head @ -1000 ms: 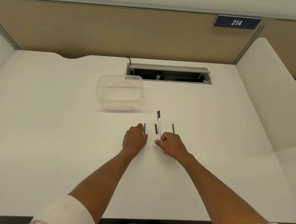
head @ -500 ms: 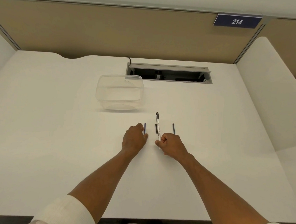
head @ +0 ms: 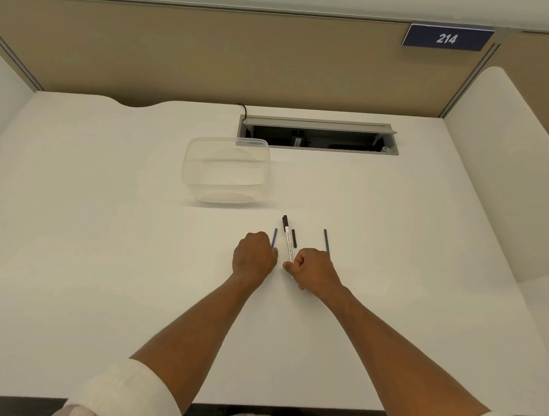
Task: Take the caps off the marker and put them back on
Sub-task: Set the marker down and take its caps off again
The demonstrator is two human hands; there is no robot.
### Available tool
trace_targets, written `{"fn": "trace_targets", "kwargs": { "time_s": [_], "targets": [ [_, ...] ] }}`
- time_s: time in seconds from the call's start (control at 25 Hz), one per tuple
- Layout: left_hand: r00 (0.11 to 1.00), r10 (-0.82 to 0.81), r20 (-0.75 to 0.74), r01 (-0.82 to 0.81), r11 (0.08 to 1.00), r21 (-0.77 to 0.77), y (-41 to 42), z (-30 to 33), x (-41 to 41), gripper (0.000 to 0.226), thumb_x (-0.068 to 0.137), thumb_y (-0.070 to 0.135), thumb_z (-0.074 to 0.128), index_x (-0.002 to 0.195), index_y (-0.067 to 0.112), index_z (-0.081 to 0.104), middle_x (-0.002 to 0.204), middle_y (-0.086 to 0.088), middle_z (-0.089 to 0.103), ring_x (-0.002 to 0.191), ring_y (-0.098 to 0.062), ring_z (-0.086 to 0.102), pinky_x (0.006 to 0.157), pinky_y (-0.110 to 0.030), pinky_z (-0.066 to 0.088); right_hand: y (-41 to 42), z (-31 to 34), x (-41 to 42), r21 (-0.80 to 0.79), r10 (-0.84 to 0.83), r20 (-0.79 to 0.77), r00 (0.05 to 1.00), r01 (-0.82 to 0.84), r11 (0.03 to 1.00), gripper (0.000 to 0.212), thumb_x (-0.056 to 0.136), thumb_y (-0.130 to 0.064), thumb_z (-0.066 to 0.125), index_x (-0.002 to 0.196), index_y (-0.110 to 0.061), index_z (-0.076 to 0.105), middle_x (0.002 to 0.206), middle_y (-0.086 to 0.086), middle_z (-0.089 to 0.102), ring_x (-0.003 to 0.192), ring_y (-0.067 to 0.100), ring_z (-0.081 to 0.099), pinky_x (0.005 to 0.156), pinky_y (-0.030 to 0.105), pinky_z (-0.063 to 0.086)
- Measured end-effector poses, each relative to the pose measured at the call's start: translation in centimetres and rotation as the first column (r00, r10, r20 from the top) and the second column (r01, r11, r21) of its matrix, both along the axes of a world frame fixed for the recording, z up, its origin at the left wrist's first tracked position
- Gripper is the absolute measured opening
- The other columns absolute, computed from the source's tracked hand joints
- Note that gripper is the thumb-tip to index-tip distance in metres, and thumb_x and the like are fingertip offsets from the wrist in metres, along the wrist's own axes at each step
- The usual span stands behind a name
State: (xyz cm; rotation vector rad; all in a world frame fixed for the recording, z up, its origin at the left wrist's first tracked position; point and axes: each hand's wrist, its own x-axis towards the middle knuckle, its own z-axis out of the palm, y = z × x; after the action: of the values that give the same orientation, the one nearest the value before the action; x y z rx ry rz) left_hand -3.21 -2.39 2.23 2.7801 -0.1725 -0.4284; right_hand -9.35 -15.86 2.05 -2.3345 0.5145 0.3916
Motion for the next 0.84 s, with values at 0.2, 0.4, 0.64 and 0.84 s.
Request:
{"fn": "trace_targets", "kwargs": {
  "time_s": [0.2, 0.4, 0.64, 0.84],
  "targets": [
    [1.0, -0.004, -0.015, 0.005, 1.0, 0.015, 0.3, 0.2, 0.2, 0.026, 0.088, 0.033, 0.059, 0.088, 0.007, 0.061, 0.091, -0.011, 0.068, 0.083, -0.031, 0.065, 0.062, -0.031, 0.044, 0.9, -0.4, 0.5, -0.062, 0.015, 0.01, 1.0, -0.015, 0.998, 0.033, 0.084, -0.04, 0.067, 0.072, -0.012, 0.058, 0.068, 0.007, 0.069, 0.069, 0.028, 0.07, 0.069, 0.039, 0.059],
    [1.0, -0.029, 0.004, 0.029, 0.998, 0.048, 0.6, 0.1, 0.1, 0.027, 0.091, 0.035, 0.058, 0.091, 0.009, 0.061, 0.095, -0.011, 0.068, 0.086, -0.031, 0.066, 0.063, -0.031, 0.044, 1.6, -0.6, 0.7, -0.188, 0.026, -0.021, 0.999, -0.029, 0.982, 0.033, 0.088, -0.041, 0.064, 0.092, -0.008, 0.065, 0.091, 0.008, 0.069, 0.086, 0.029, 0.066, 0.068, 0.032, 0.051],
    [0.994, -0.108, 0.004, 0.106, 0.984, 0.144, -0.1, 0.3, 0.0, 0.022, 0.096, 0.024, 0.052, 0.103, 0.006, 0.063, 0.105, -0.012, 0.067, 0.095, -0.031, 0.066, 0.067, -0.032, 0.043, 1.7, -0.8, 0.6, -0.241, 0.043, -0.054, 0.998, -0.055, 0.969, 0.035, 0.088, -0.045, 0.063, 0.092, -0.011, 0.063, 0.091, 0.006, 0.066, 0.084, 0.026, 0.063, 0.065, 0.029, 0.045],
    [0.998, -0.06, 0.003, 0.058, 0.986, 0.156, -0.2, 0.8, 0.3, 0.014, 0.092, 0.018, 0.055, 0.1, 0.009, 0.063, 0.103, -0.009, 0.067, 0.094, -0.028, 0.067, 0.065, -0.03, 0.041, 1.6, -1.0, 0.7, -0.224, 0.048, -0.052, 0.997, -0.059, 0.973, 0.037, 0.087, -0.047, 0.064, 0.095, -0.011, 0.063, 0.094, 0.006, 0.067, 0.088, 0.026, 0.065, 0.068, 0.031, 0.049]
  ]
}}
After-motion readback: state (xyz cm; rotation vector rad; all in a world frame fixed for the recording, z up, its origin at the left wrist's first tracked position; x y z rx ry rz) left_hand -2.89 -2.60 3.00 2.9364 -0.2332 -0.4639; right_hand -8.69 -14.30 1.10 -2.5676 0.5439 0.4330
